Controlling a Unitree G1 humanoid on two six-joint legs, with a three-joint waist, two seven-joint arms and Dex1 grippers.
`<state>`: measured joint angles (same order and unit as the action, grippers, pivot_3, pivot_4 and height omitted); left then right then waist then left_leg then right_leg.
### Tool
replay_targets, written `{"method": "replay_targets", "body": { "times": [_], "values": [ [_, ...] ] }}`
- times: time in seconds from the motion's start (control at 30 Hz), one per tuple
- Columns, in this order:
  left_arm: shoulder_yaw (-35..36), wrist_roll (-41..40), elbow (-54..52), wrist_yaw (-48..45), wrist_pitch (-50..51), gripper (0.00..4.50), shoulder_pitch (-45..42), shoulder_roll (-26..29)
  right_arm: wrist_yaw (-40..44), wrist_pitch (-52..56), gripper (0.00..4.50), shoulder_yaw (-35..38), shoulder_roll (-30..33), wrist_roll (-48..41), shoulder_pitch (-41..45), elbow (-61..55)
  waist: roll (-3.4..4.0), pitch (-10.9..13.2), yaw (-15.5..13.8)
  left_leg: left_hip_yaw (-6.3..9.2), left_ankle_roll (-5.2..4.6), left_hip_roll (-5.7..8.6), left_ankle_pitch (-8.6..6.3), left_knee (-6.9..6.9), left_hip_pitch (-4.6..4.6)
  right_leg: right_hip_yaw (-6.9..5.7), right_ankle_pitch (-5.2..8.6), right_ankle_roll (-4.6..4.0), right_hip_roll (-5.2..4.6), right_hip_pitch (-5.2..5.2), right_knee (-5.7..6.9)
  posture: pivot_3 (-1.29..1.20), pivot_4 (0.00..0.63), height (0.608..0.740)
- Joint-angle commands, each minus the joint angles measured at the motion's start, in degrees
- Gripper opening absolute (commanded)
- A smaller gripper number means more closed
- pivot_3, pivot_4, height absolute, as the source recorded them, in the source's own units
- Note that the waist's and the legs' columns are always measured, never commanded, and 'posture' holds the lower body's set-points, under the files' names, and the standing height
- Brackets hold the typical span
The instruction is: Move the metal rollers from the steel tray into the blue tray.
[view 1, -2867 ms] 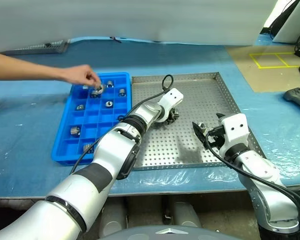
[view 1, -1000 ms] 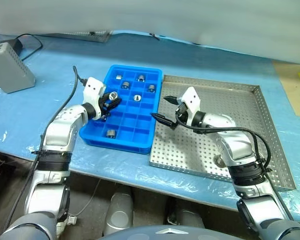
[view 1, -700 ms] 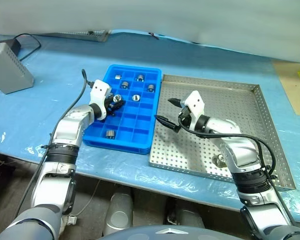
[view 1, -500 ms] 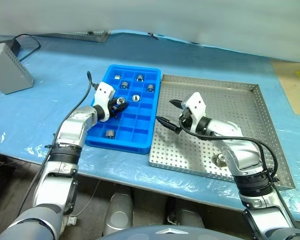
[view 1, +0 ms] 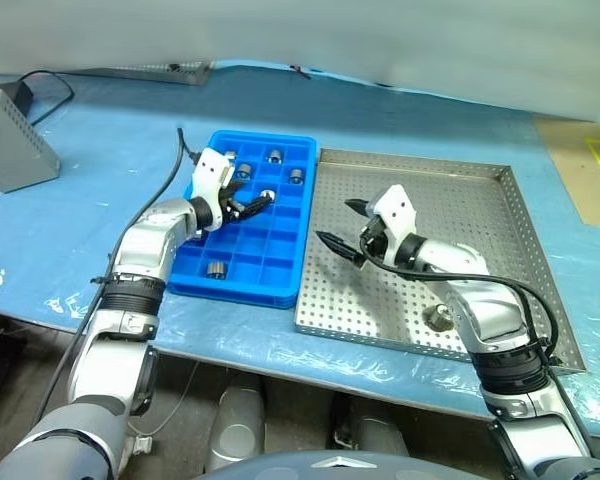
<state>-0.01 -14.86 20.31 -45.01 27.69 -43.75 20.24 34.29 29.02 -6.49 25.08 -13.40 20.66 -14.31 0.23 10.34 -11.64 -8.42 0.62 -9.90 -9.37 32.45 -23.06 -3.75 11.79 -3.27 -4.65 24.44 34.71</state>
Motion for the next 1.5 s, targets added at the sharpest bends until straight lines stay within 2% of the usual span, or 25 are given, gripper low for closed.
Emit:
{"method": "replay_targets", "body": {
  "times": [0.03,0.1,0.2,0.3,0.47,0.53,0.6,0.77,0.87,1.03,1.1,1.2,1.27,1.37,1.5],
  "values": [
    [-4.5,-1.3,1.2,-9.1,-2.4,4.07,-6.6,-2.0,-2.2,0.5,4.5,4.7,1.0,-0.8,-1.6,-5.1,0.0,0.0,-0.1,-0.01,-0.07,0.03,0.04,0.0,-0.03,0.0,0.0,0.0,-0.02,-0.01,0.0,0.12,0.15,0.74],
    [-5.9,-0.2,4.4,-11.2,-4.2,4.07,-8.3,-2.9,-2.7,0.9,4.5,6.2,1.4,-1.2,-2.4,-6.2,0.0,0.0,0.4,-0.06,-0.15,0.11,0.07,0.01,0.0,0.03,-0.01,0.01,-0.1,-0.03,0.0,0.05,0.15,0.74],
    [-11.1,4.8,16.0,-15.2,-11.2,4.07,-13.3,-6.0,-5.2,1.6,4.5,11.7,3.7,-0.1,-8.0,-10.7,0.01,0.0,1.6,-0.12,-0.19,0.15,0.05,0.01,0.08,0.06,-0.03,0.05,-0.14,-0.09,-0.02,-0.06,0.15,0.74],
    [-13.2,6.5,23.2,-19.5,-16.0,4.07,-16.4,-9.3,-8.1,3.5,4.5,16.7,4.3,-0.2,-13.9,-16.0,0.0,0.0,3.1,-0.12,-0.22,0.14,0.07,0.0,0.04,0.06,-0.05,0.13,-0.06,-0.1,-0.1,-0.18,0.15,0.74],
    [-14.4,9.3,35.0,-22.7,-24.0,4.07,-21.0,-16.0,-13.5,7.8,4.5,22.1,1.8,-0.5,-26.0,-28.4,-0.02,0.0,6.6,-0.13,-0.48,0.14,0.12,-0.06,0.0,0.07,-0.11,0.36,0.02,-0.09,-0.24,-0.33,0.15,0.74],
    [-14.3,10.2,38.5,-23.3,-26.3,4.07,-22.6,-18.4,-15.1,9.1,4.5,22.9,0.8,-0.1,-29.6,-31.8,0.0,0.0,8.1,-0.13,-0.72,0.15,-0.03,-0.07,0.07,0.07,-0.1,0.39,0.03,-0.17,-0.35,-0.36,0.15,0.74],
    [-13.6,10.5,40.7,-24.2,-27.8,4.07,-23.9,-20.2,-16.2,10.2,4.5,23.7,0.2,0.0,-31.9,-34.0,0.04,0.0,9.7,-0.13,-0.65,0.16,-0.11,-0.12,0.18,0.06,0.04,0.84,0.07,-0.34,-0.69,-0.41,0.15,0.74],
    [-12.3,11.2,44.2,-24.5,-29.7,4.07,-25.1,-22.6,-18.0,12.2,4.5,23.6,-0.5,-0.2,-34.8,-37.7,0.04,0.0,12.4,-0.2,-0.76,0.19,-0.26,-0.15,0.47,0.14,-0.23,1.08,0.13,-0.86,-1.45,-0.44,0.15,0.74],
    [-12.6,12.3,45.0,-24.9,-31.0,4.07,-24.4,-23.2,-18.4,13.5,4.5,22.6,-0.2,0.0,-35.4,-38.8,0.03,0.0,12.6,-0.21,-0.87,0.19,-0.34,-0.24,0.9,0.14,-0.23,1.08,0.13,-1.38,-1.79,-0.44,0.15,0.74],
    [-12.3,14.5,46.8,-21.7,-33.1,4.07,-24.3,-24.3,-17.3,14.5,4.5,21.5,0.7,-0.4,-35.9,-38.6,0.05,0.0,12.5,-0.28,-1.23,0.25,-0.44,-0.25,0.87,0.14,-0.26,1.04,0.02,-1.51,-1.91,-0.42,0.15,0.74],
    [-10.5,13.3,46.5,-22.2,-32.3,4.07,-25.1,-24.3,-16.6,14.7,4.5,20.6,1.4,-0.4,-35.8,-38.2,0.05,0.0,12.5,-0.29,-1.39,0.25,-0.43,-0.25,0.79,0.13,-0.47,0.68,0.01,-1.49,-1.94,-0.41,0.15,0.74],
    [-8.1,11.7,45.3,-23.1,-31.0,4.07,-25.7,-23.3,-15.6,13.5,4.5,17.8,4.1,1.9,-35.7,-35.5,0.05,0.0,12.4,-0.31,-1.44,0.25,-0.46,-0.26,0.77,0.13,-0.47,0.66,0.01,-1.48,-1.96,-0.38,0.15,0.74],
    [-6.9,10.0,42.4,-27.5,-28.7,4.07,-24.7,-21.8,-14.4,12.5,4.5,16.6,4.8,1.7,-35.5,-33.8,0.04,0.0,12.5,-0.33,-1.44,0.25,-0.46,-0.25,0.8,0.13,-0.48,0.65,0.01,-1.48,-1.96,-0.35,0.15,0.74],
    [-9.0,9.3,33.5,-37.1,-28.0,4.07,-19.2,-16.9,-11.9,9.8,4.5,16.2,6.2,2.1,-36.6,-30.2,0.08,-0.1,12.5,-0.34,-1.4,0.22,-0.43,-0.29,0.9,0.13,-0.48,0.64,0.02,-1.49,-1.94,-0.31,0.15,0.74],
    [-11.7,9.8,22.5,-42.3,-24.7,4.07,-11.6,-9.5,-9.2,4.4,4.5,16.3,7.3,2.8,-37.0,-23.0,0.11,-0.1,12.3,-0.35,-1.4,0.16,-0.43,-0.32,1.0,0.13,-0.5,0.6,0.02,-1.58,-1.93,-0.26,0.15,0.74]
  ]
}}
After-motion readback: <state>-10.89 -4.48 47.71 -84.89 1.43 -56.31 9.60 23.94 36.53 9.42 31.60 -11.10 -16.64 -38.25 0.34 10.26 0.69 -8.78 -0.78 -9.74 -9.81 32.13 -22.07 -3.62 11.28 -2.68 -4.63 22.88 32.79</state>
